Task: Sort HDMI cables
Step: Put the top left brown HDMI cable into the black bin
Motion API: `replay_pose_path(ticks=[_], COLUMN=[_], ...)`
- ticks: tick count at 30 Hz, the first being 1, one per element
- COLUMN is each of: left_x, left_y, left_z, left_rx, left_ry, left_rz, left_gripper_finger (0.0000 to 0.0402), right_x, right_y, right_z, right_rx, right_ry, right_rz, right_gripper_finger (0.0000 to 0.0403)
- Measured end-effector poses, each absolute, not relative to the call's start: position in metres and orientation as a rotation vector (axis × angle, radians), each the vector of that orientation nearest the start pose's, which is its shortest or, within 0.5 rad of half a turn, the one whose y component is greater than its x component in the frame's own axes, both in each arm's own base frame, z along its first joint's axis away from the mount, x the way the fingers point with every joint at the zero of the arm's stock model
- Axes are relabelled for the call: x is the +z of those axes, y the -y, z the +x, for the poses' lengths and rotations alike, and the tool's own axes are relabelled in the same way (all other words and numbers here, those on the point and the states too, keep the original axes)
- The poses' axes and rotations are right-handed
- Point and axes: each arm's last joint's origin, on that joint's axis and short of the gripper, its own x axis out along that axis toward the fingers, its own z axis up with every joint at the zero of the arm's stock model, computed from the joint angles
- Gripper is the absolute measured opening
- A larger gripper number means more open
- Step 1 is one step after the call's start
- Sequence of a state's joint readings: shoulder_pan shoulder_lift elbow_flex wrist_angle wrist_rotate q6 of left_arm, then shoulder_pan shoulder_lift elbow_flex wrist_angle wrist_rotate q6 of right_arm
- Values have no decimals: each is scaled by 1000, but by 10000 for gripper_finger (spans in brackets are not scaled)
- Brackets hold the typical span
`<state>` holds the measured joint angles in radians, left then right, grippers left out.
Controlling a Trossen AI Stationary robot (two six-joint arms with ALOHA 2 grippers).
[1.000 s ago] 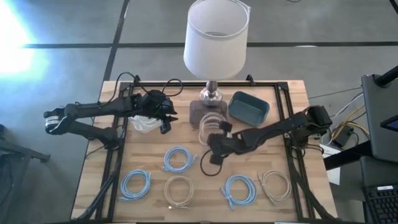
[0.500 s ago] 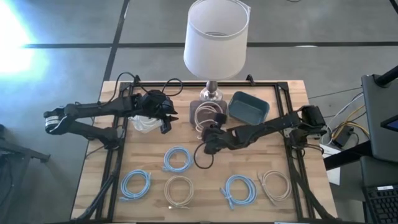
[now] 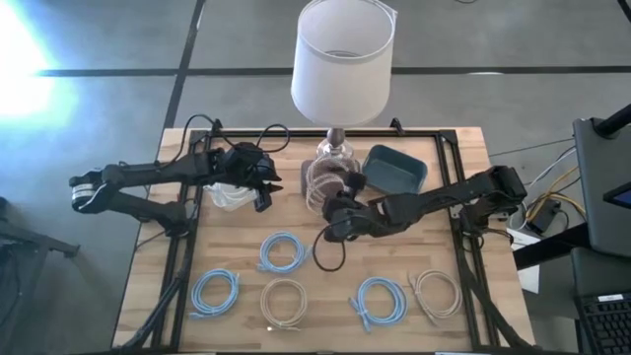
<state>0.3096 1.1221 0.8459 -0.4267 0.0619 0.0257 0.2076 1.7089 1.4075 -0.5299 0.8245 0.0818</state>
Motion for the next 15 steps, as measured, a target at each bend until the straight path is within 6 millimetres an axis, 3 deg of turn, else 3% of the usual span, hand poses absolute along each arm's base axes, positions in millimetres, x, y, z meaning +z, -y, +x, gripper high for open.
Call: replay_pose_path(ticks=[7,15], left_x=[270,270], left_y=[-69,-69], left_z=[221,221], left_rx=[229,229], left_ry=[-695,-694], left_rz=[-105,-105], left_gripper_finger=[133,133], right_x=[249,207], right_y=[-28,-6], right_z=[367,393], right_rx=[-792,-820], right_ry=[-730,-683], right_rz=[-307,-339], right_gripper_finger=[18,18])
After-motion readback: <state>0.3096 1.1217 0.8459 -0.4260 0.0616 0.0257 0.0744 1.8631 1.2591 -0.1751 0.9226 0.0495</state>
